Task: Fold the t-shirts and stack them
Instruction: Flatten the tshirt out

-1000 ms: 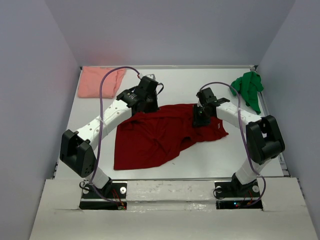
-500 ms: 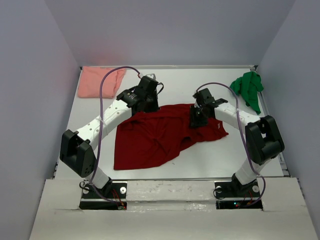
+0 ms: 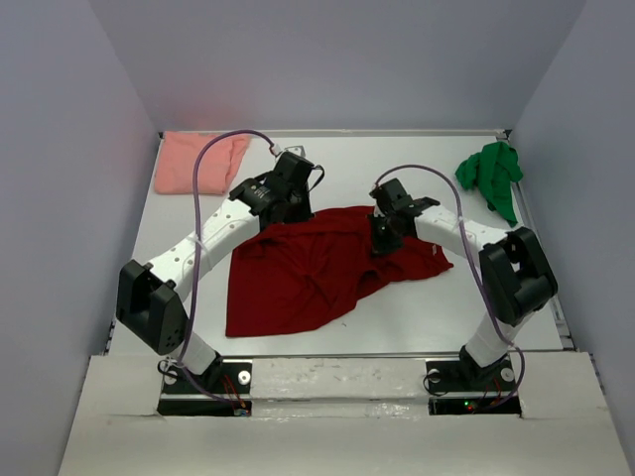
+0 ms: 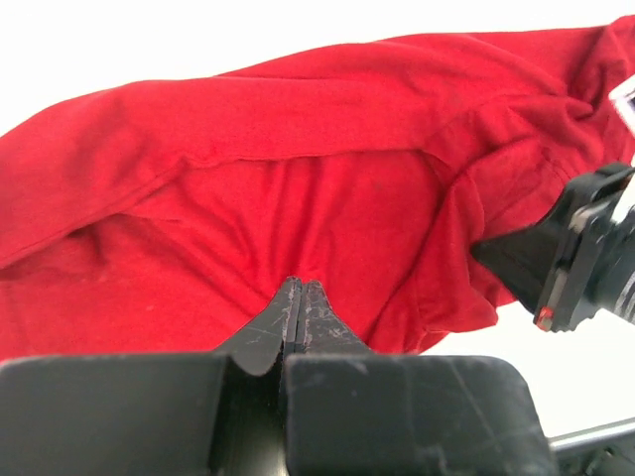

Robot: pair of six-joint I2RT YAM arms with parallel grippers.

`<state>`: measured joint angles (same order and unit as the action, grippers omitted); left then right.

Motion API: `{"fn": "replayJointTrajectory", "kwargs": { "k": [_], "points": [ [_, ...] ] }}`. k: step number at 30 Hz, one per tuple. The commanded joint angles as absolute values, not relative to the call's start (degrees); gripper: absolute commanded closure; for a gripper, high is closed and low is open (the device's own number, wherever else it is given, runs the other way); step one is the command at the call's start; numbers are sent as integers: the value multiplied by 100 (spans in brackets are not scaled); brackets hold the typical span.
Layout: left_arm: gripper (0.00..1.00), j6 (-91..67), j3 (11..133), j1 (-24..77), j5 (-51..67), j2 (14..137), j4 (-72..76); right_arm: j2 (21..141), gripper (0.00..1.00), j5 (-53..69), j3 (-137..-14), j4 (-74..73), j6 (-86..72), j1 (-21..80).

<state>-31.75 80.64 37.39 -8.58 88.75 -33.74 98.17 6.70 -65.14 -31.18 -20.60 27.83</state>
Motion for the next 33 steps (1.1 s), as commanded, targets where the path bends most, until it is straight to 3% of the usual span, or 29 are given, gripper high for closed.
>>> {"fn": "replayJointTrajectory", "kwargs": {
  "k": [1,10,11,12,15,22,28,33],
  "points": [
    [100,-3085,8235,3779,-1362,8385,-3542,9966,100,396,-7319,-3242,-1793,3506],
    [100,-3103,8130,3779,-1406,8385,-3621,10705,97,298,-8894,-3920,-1653,4025],
    [100,-3094,8147,3779,-1424,8376,-3665,10749,87,290,-8921,-3929,-1652,4025],
    [100,-3094,8165,3779,-1450,8359,-3665,10801,59,273,-8938,-3929,-1678,4025],
    [100,-3050,8191,3779,-1468,8332,-3700,10811,43,167,-8869,-3920,-1705,4025],
    [100,-3032,8262,3779,-1634,8402,-3841,10425,42,-124,-8456,-3858,-1836,4025],
    [100,-3076,8236,3779,-1872,8359,-3946,10020,55,123,-7569,-3341,-2320,4025],
    [100,-3120,7928,3779,-1723,8253,-3858,9940,60,229,-7190,-3155,-2391,4025]
  ]
}}
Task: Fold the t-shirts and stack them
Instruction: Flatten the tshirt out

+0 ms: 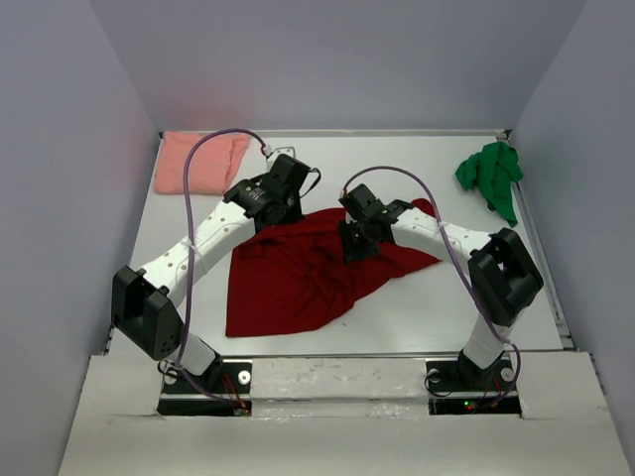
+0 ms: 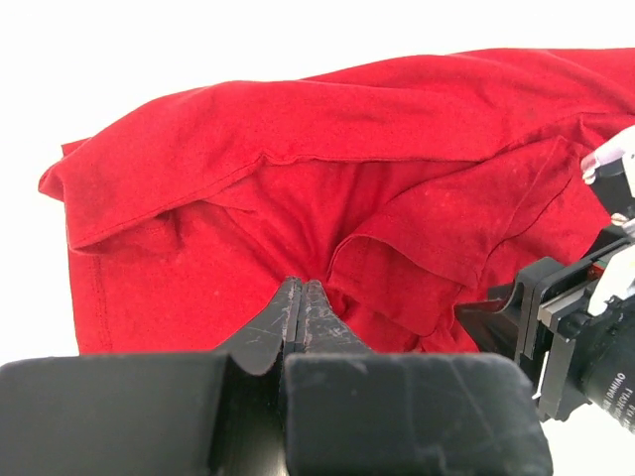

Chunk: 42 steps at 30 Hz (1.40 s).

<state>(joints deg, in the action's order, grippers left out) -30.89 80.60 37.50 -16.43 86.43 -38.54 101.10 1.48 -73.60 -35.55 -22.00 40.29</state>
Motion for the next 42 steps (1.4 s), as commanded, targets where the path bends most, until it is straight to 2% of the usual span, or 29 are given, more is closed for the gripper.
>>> {"fn": "replayJointTrajectory", "kwargs": {
  "k": [1,20,35,42],
  "points": [
    [100,-3129,7884,3779,-1705,8236,-3832,9923,60,194,-7085,-3138,-2408,4025],
    [100,-3103,7796,3779,-1565,8095,-3788,10239,60,-316,-7023,-3041,-2426,4025],
    [100,-3076,7805,3788,-1468,8042,-3744,10670,60,-211,-7251,-2944,-2241,3797],
    [100,-3059,7796,3788,-1407,8068,-3692,10828,64,-106,-7400,-2944,-2197,3797]
  ]
}}
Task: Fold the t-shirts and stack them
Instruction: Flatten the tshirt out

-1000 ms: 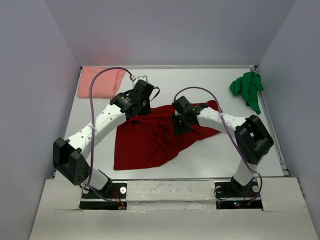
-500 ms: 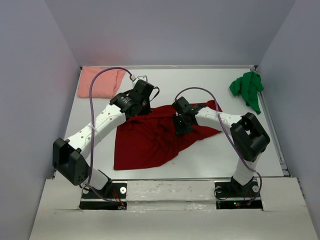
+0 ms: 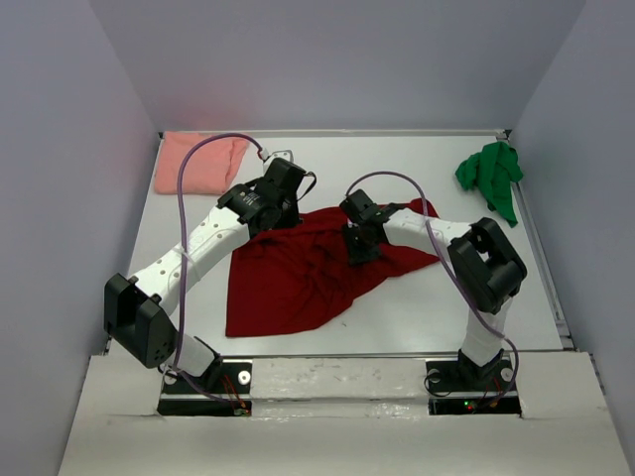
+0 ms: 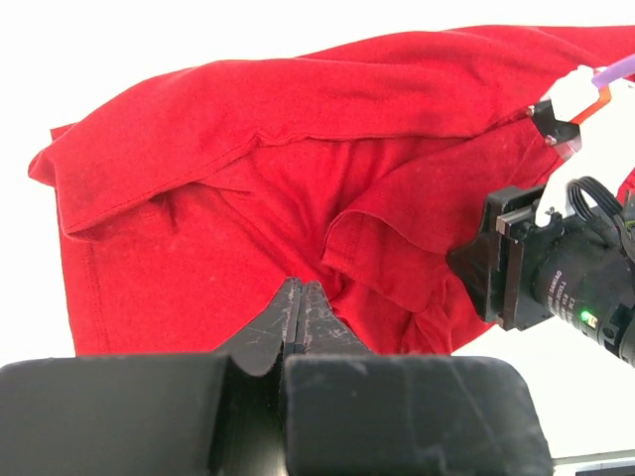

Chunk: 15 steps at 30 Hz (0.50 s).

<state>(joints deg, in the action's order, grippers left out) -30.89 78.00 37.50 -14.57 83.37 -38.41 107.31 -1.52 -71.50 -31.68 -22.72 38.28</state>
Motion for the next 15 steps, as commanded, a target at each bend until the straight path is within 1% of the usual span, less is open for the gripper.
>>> {"fn": "replayJointTrajectory", "kwargs": {
  "k": [1,4,5,6,7,15],
  "points": [
    [100,-3067,7787,3779,-1398,8086,-3683,10811,64,-114,-7418,-2944,-2197,3797],
    [100,-3059,7743,3779,-1362,8112,-3639,10802,67,-97,-7497,-2971,-2188,3797],
    [100,-3059,7734,3779,-1354,8112,-3630,10793,72,-97,-7506,-2988,-2180,3797],
    [100,-3067,7734,3779,-1354,8112,-3621,10802,72,-97,-7523,-2997,-2188,3797],
    [100,-3059,7717,3779,-1336,8121,-3612,10802,76,-114,-7532,-3014,-2206,3797],
    [100,-3050,7638,3779,-1248,8139,-3533,10714,77,-79,-7532,-3067,-2233,3797]
  ]
}}
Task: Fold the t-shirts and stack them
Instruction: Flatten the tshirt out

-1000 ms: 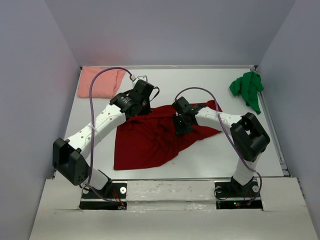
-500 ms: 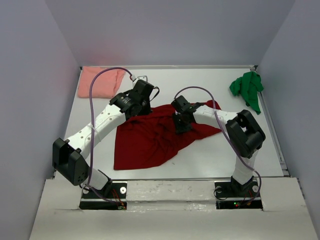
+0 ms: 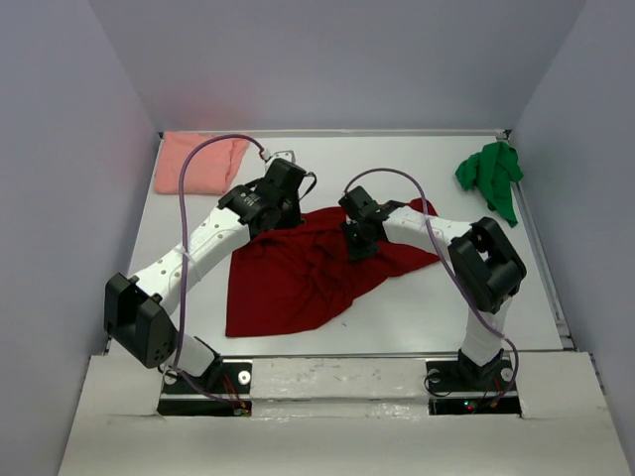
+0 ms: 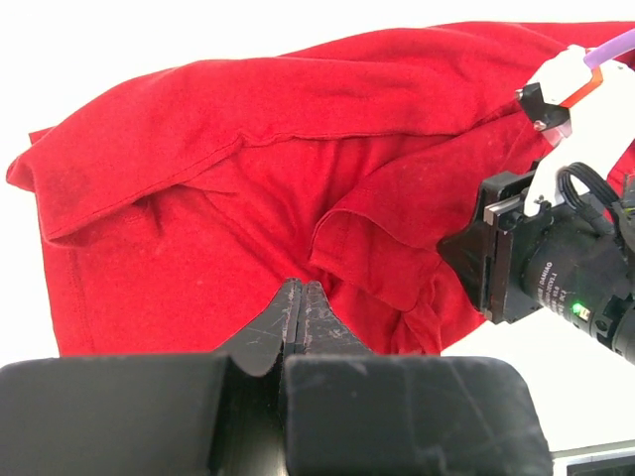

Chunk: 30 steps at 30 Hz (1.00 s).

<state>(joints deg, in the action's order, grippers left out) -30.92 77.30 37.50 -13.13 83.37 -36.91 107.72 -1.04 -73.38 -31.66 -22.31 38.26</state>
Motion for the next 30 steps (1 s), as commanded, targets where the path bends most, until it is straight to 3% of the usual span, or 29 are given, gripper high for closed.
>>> {"fn": "replayJointTrajectory", "kwargs": {
  "k": [1,3,4,6,16,23,30],
  "points": [
    [100,-3050,7629,3779,-1239,8147,-3516,10723,77,-70,-7550,-3067,-2206,3797],
    [100,-3050,7646,3779,-1230,8182,-3524,10740,80,-105,-7559,-3085,-2206,3797],
    [100,-3050,7638,3779,-1213,8183,-3516,10758,90,-105,-7585,-3102,-2197,3797],
    [100,-3085,7559,3779,-1248,8183,-3498,10732,100,-193,-7585,-3111,-2232,3797],
    [100,-3928,6688,3841,-1634,7884,-3595,10319,100,-1573,-7954,-3665,-2294,3666],
    [72,-4552,5696,3937,-1538,7207,-3524,10178,100,-1521,-8191,-3735,-2058,3129],
    [66,-5245,5634,4570,-1670,7294,-4550,10248,100,-1108,-8771,-3867,-1732,2821]
  ]
}}
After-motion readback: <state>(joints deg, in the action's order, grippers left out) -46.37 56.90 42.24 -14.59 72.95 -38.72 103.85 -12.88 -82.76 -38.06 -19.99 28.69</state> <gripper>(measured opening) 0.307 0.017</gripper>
